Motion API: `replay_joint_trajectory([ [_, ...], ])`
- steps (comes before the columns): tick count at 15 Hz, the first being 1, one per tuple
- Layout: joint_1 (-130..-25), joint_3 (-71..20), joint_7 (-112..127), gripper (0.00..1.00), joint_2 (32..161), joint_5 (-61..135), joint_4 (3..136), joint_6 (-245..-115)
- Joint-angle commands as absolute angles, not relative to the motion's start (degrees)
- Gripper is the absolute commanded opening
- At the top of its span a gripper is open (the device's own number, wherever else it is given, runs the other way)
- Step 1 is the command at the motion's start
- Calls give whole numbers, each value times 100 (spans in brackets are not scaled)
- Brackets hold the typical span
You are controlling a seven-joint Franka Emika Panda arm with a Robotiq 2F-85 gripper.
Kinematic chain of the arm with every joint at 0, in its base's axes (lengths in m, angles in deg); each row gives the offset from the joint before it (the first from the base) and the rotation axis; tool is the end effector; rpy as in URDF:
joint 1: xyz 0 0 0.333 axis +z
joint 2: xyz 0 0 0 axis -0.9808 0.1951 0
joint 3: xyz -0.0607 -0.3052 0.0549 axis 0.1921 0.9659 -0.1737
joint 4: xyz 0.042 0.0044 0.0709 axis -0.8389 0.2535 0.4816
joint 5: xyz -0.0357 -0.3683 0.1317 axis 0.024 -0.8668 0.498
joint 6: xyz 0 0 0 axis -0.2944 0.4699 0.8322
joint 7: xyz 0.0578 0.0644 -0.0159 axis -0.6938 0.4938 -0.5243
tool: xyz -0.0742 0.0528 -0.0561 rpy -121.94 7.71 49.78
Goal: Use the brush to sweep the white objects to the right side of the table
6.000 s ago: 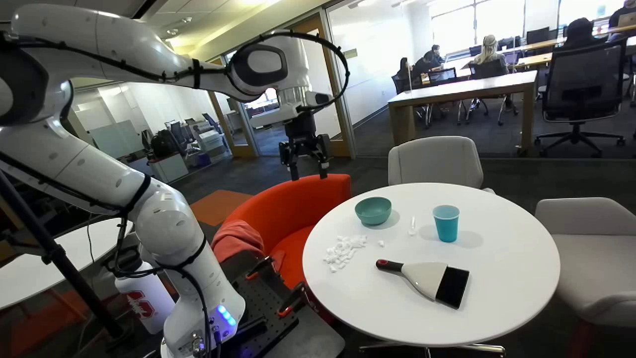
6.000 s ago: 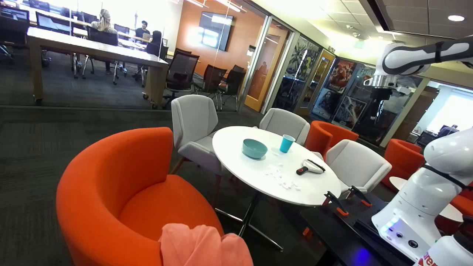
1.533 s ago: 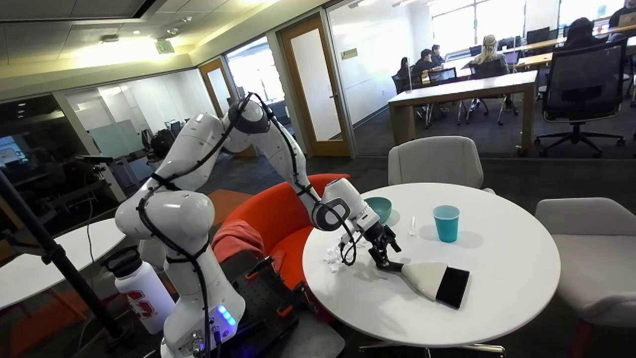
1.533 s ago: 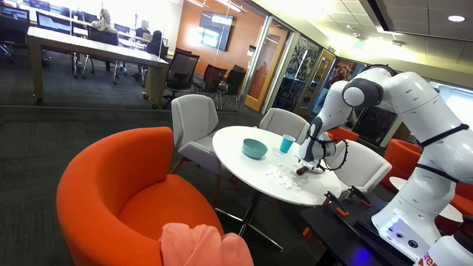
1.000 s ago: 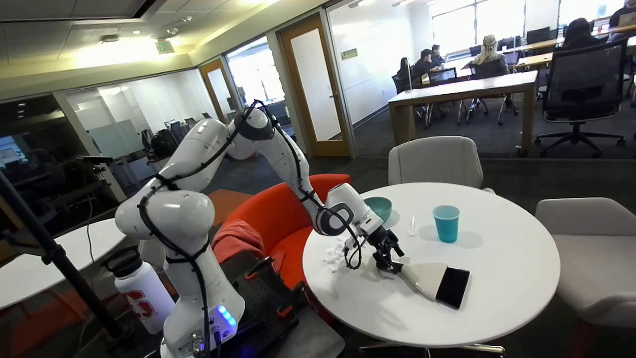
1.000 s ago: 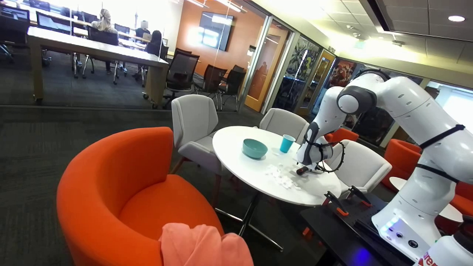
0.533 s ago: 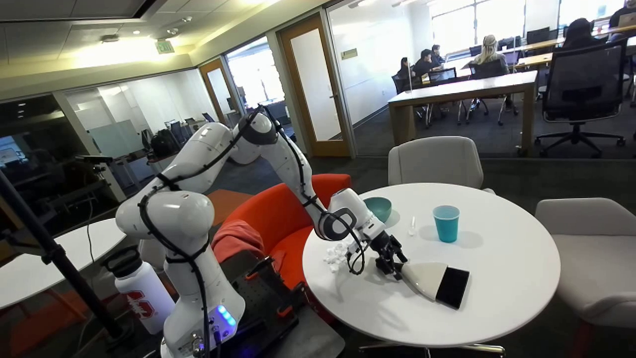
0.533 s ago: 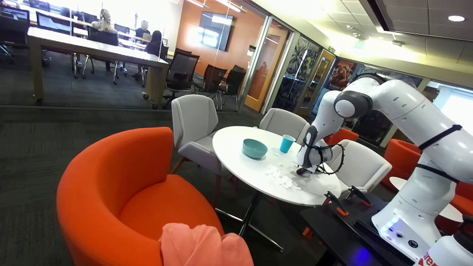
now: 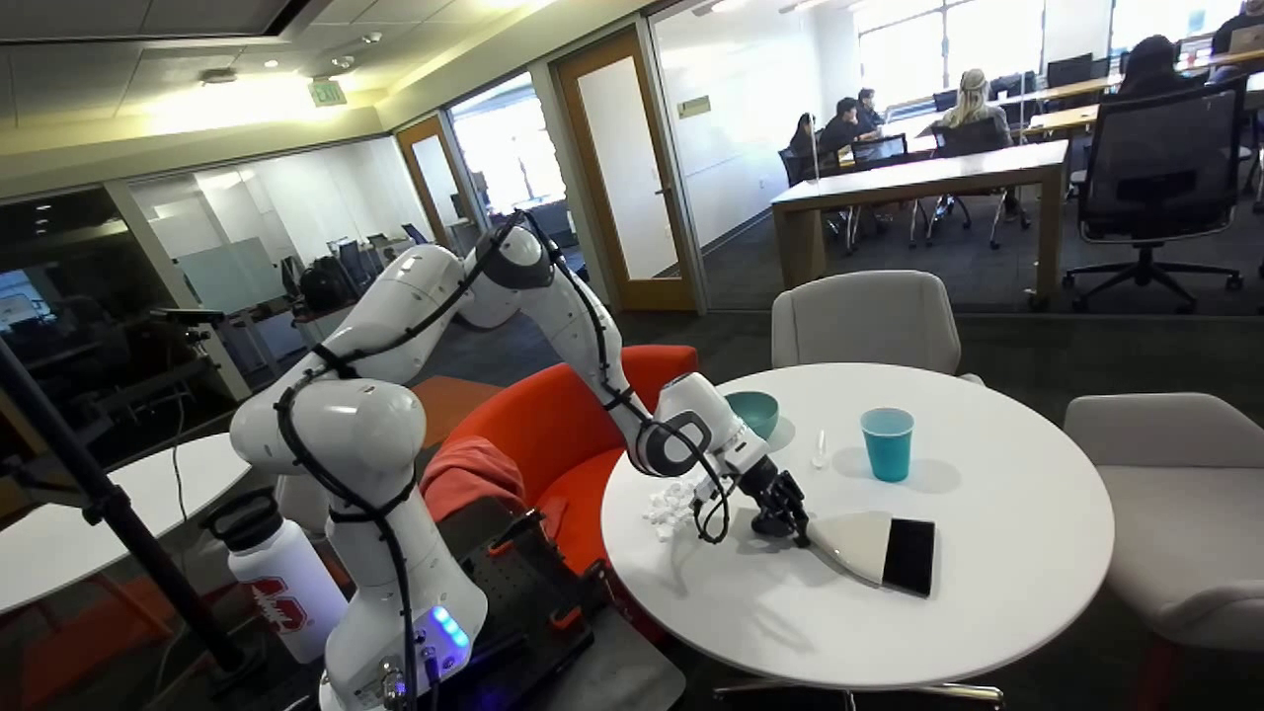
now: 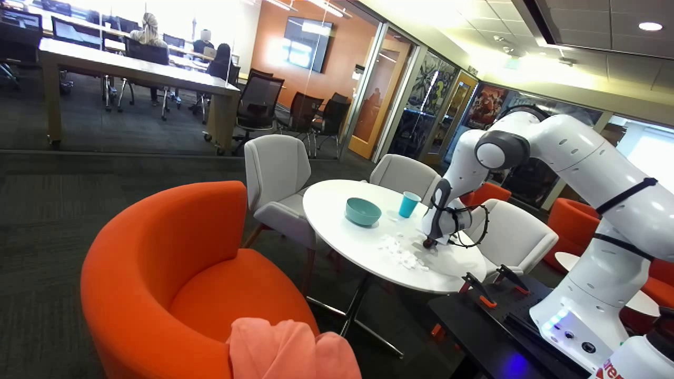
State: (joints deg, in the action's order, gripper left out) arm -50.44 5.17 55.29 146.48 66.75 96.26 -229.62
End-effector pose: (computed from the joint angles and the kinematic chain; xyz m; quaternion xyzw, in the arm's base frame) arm 0.5169 -0.1390 0.0016 0.8069 -0.5163 0.2198 0.1846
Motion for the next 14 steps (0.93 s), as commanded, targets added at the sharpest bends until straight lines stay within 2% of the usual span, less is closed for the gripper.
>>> replay_joint_trajectory([
  [1,-5179,417,5354,14,14393,6630,9798,-22956],
  [8,-4943,747,4524,14,13282,6375,10962,-22736],
  [14,-5016,1119,3009,14,11692,5996,12012,-22914],
])
